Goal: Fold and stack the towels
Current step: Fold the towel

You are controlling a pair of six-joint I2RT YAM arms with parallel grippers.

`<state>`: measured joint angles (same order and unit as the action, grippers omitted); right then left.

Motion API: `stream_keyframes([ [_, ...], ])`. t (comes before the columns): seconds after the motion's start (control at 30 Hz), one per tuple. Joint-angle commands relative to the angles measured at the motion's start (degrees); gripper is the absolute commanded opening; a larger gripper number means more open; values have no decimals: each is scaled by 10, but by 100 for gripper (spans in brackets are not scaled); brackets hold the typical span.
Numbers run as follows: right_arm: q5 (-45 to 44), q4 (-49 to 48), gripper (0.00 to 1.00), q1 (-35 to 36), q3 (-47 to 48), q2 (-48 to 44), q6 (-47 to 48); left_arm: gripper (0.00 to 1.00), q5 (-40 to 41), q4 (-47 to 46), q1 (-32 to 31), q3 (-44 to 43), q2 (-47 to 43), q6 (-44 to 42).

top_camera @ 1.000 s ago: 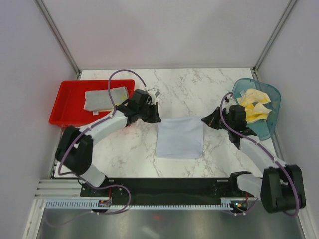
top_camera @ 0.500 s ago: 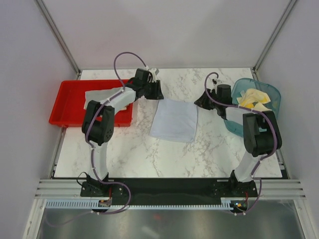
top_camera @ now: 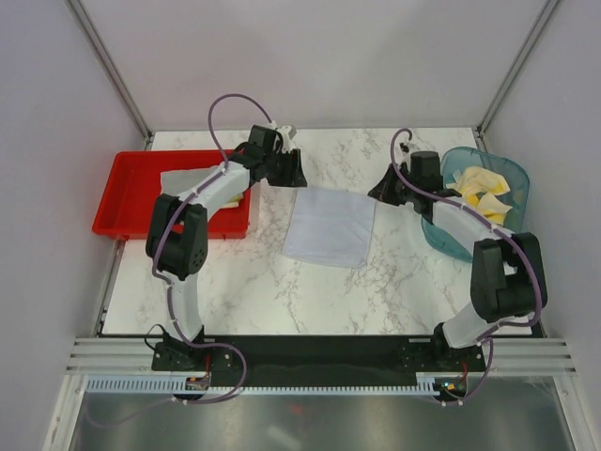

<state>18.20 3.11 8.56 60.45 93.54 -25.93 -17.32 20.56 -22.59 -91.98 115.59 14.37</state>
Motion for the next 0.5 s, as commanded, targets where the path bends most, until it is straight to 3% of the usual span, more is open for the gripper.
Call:
stream_keyframes([
  [0.0,79,1,0,25,-68,-48,-32,56,-69,-5,-8,38,-25,19],
  [0.13,121,-27,0,58,-129,-48,-37,55,-54,-13,-30,60,-4,23],
  [0.47,91,-89,0,66,-299,-93,-24,54,33,-1,-33,91,24,43],
])
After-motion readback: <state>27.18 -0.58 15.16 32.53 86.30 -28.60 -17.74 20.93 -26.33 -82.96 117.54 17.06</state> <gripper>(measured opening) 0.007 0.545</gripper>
